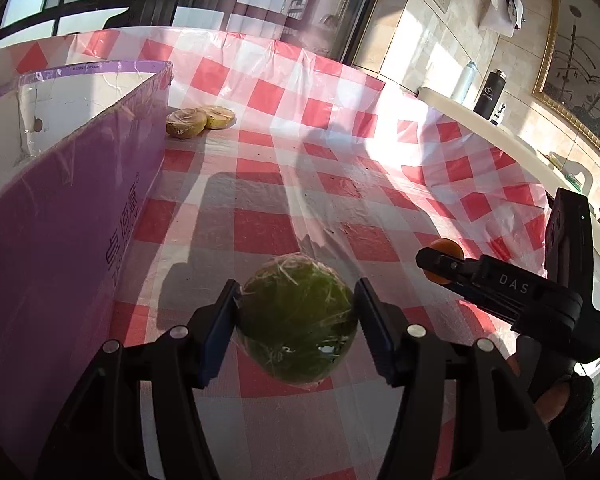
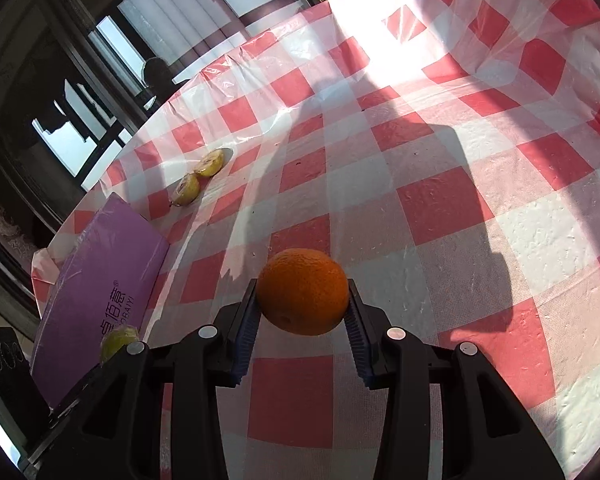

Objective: Organize fruits
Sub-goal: 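Lift the green fruit with the left gripper while right holds the orange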

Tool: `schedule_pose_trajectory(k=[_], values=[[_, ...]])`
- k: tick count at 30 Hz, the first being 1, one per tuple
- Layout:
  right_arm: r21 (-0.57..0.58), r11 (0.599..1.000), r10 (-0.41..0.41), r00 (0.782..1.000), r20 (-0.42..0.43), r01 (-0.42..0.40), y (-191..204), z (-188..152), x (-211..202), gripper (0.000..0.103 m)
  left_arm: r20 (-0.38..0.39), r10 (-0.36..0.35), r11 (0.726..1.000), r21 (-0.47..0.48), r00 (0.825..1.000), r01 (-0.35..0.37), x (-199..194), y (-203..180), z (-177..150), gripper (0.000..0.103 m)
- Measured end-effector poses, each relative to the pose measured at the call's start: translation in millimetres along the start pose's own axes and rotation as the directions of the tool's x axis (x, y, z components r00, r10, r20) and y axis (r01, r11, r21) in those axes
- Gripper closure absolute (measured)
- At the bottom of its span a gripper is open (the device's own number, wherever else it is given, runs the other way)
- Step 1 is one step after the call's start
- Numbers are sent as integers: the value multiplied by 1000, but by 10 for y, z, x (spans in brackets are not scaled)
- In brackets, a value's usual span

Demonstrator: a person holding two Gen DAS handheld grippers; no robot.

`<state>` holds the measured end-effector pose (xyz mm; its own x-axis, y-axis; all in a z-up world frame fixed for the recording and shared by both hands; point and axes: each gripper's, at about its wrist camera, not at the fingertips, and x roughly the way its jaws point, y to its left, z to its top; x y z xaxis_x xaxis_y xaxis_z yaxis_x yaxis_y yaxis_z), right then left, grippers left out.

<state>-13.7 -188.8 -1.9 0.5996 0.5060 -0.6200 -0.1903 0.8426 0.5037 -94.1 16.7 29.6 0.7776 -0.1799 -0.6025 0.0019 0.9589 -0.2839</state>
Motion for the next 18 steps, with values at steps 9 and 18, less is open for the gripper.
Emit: schedule_pose_trajectory(k=[9, 18], values=[[-69, 996, 51, 998, 24, -50, 286, -29, -249, 62, 148, -12, 999, 41, 989, 6, -653, -102, 69, 53], [-173, 980, 108, 994, 32, -101, 831, -58, -230, 62, 218, 0, 997, 72, 976, -16, -1106, 34, 431, 66]])
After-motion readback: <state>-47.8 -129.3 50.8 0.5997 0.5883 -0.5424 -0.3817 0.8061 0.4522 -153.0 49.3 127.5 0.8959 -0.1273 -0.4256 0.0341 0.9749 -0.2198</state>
